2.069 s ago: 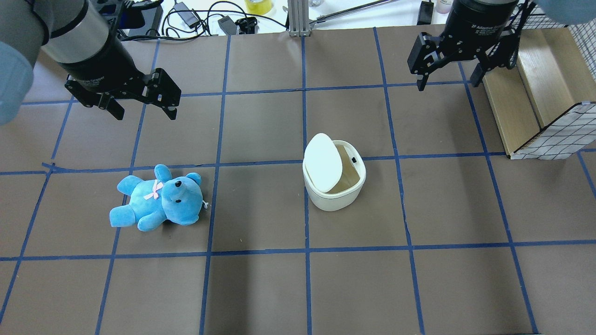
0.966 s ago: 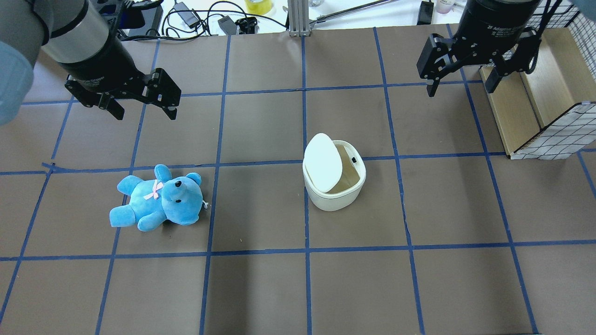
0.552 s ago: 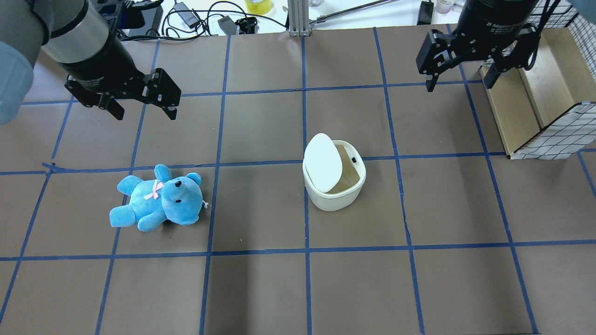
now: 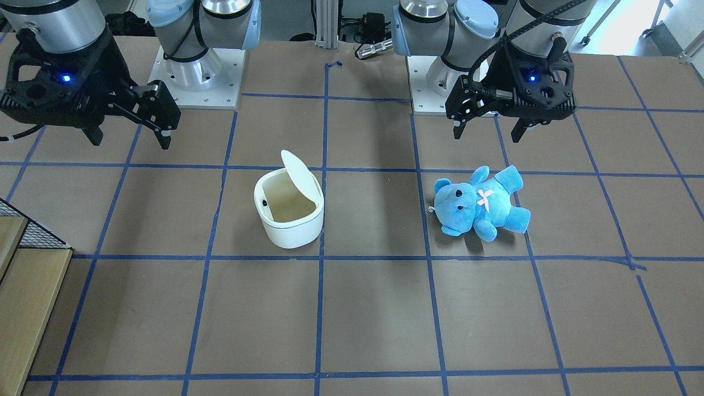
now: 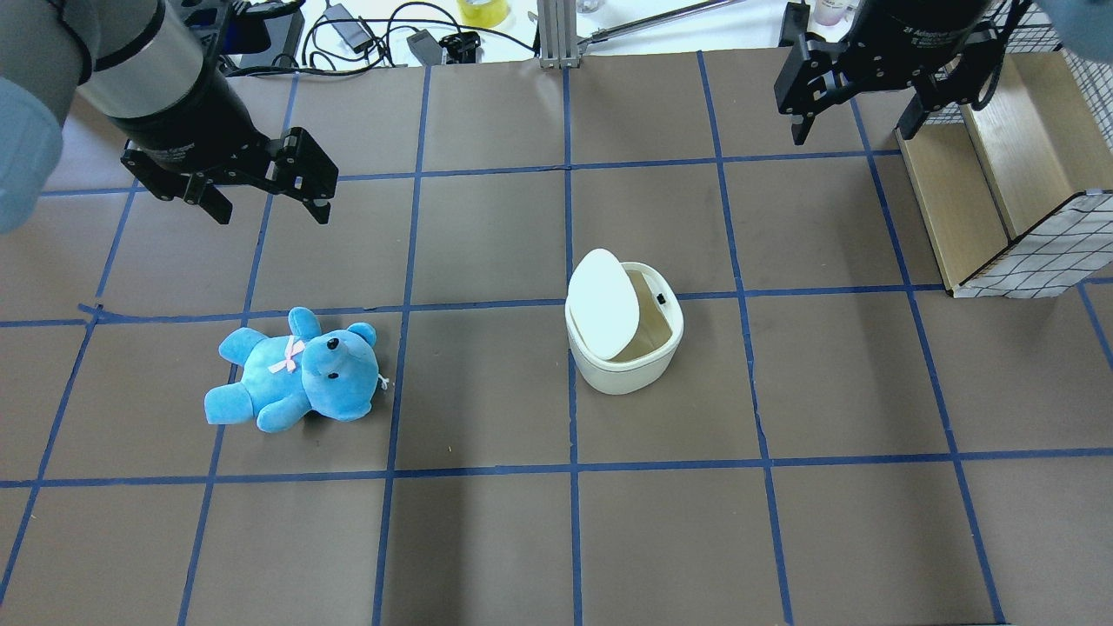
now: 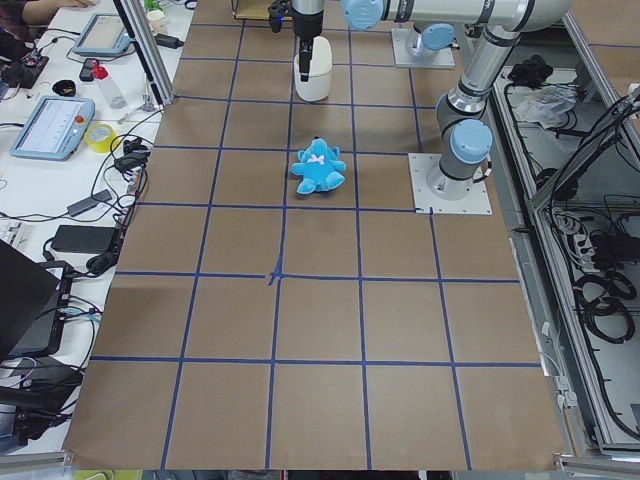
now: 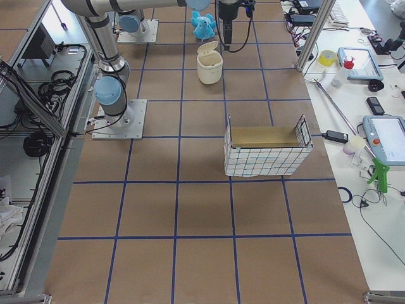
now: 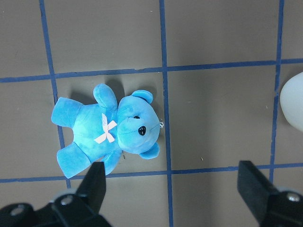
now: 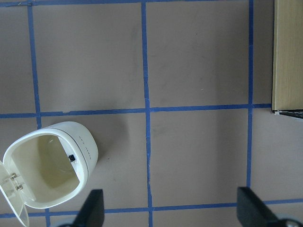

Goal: Open trash can with right arm

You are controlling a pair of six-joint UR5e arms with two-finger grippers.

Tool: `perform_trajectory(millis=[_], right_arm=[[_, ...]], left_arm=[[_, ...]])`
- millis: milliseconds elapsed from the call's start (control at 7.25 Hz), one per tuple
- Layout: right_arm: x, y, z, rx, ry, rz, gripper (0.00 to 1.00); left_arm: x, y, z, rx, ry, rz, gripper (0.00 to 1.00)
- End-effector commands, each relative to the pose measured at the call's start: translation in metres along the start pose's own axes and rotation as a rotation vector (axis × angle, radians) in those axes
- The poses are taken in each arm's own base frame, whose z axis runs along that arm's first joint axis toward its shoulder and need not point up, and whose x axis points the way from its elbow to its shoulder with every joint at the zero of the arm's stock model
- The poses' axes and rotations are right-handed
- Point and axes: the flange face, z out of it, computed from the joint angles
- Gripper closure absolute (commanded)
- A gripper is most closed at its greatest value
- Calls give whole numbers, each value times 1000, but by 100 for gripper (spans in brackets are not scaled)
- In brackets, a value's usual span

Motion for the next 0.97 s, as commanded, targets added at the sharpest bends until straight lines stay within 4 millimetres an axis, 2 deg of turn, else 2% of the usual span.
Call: perform_trajectory(millis=[0, 828], right_arm=[[0, 0, 1, 3, 0, 5, 1], [-5, 2, 3, -15, -36, 8, 0]], left_arm=[[0, 0, 0, 0, 0, 0, 0], [0, 0, 0, 0, 0, 0, 0]])
